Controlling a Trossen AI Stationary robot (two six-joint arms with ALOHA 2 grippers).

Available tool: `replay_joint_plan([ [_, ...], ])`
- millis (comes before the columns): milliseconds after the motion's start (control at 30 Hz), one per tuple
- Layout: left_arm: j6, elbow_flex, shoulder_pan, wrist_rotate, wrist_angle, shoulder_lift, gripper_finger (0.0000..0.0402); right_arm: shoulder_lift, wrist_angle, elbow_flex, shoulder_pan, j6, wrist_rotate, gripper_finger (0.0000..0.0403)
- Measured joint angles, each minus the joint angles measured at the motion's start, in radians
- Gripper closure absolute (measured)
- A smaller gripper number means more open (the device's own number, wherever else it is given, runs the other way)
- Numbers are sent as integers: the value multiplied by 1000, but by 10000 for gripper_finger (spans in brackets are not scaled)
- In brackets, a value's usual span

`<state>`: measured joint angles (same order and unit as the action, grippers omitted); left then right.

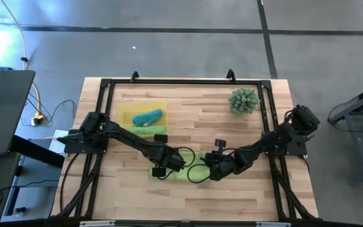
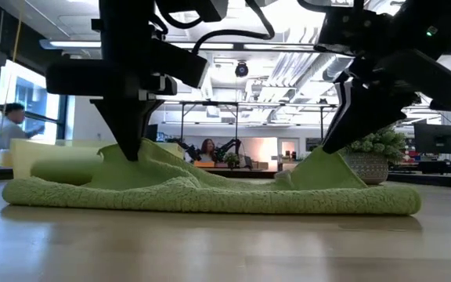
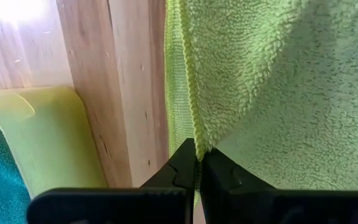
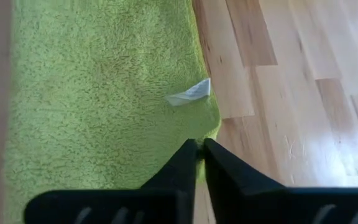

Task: Roll microfiber towels into tight, uniform cylinder then place into a basket
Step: Fold the light green microfiber towel

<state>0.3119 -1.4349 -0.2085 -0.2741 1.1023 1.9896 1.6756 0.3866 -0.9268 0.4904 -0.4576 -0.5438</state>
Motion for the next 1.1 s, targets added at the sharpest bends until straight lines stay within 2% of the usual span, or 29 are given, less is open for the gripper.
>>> replay_joint_plan([
  [233, 0, 0, 1, 2, 0, 0, 401, 0, 1, -1, 0, 55, 7, 285],
  [333, 0, 0, 1, 2, 0, 0, 401, -2, -12, -1, 0, -5, 74, 261],
  [500, 0, 0, 0, 2, 1, 0, 401, 38, -36, -3, -2, -102, 130, 254],
  [833, 3, 0, -3, 40, 2, 0, 397, 113, -48, -2, -3, -111, 137, 253],
  [967, 34, 0, -10, 38, 2, 0, 370, 114, -52, -2, -3, -113, 137, 253],
  [1100, 51, 0, -10, 25, 5, 0, 326, 114, -52, -2, -3, -115, 135, 253],
])
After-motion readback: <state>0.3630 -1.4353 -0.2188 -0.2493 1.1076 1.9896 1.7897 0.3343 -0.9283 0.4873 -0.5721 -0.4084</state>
